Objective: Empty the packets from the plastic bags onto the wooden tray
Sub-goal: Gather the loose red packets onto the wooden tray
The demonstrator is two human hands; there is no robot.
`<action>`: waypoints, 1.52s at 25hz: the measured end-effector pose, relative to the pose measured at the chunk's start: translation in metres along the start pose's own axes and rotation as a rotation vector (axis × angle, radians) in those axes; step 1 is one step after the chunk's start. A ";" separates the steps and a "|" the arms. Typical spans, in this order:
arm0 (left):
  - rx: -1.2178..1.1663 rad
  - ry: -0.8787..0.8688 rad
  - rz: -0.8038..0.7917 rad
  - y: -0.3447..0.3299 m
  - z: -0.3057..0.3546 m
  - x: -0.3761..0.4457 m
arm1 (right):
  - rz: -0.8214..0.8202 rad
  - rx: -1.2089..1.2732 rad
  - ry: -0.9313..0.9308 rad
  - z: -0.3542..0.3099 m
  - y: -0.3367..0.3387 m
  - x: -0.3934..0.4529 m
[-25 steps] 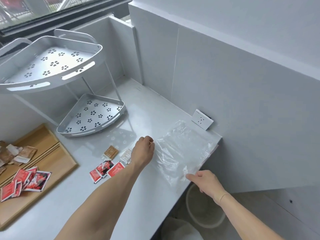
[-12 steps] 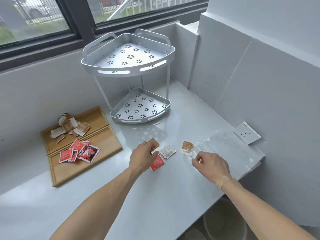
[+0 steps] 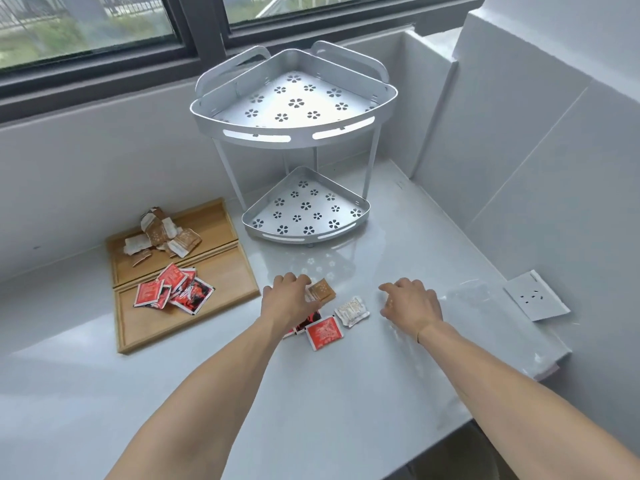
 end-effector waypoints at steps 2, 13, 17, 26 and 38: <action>0.012 0.022 -0.017 -0.003 0.005 0.009 | -0.036 -0.011 -0.006 0.005 0.002 0.011; -0.030 0.081 -0.047 -0.009 0.020 0.028 | -0.194 0.135 0.074 0.004 0.001 0.049; -0.039 0.076 -0.046 -0.013 0.021 0.027 | -0.188 0.169 0.127 -0.004 0.002 0.057; -0.477 0.098 -0.114 -0.002 0.032 0.008 | -0.106 0.606 0.001 0.015 0.015 0.058; -0.190 0.066 -0.114 -0.027 0.081 -0.001 | -0.021 0.558 -0.042 0.027 0.022 0.027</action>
Point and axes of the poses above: each hand's wrist, its own x-axis towards the middle knuckle, its own y-axis out of the back of the hand, z = x × y, the point moved 8 cm from there along x, towards the middle knuckle, and after that the axes turned 8 degrees about x, right-handed, at the moved point
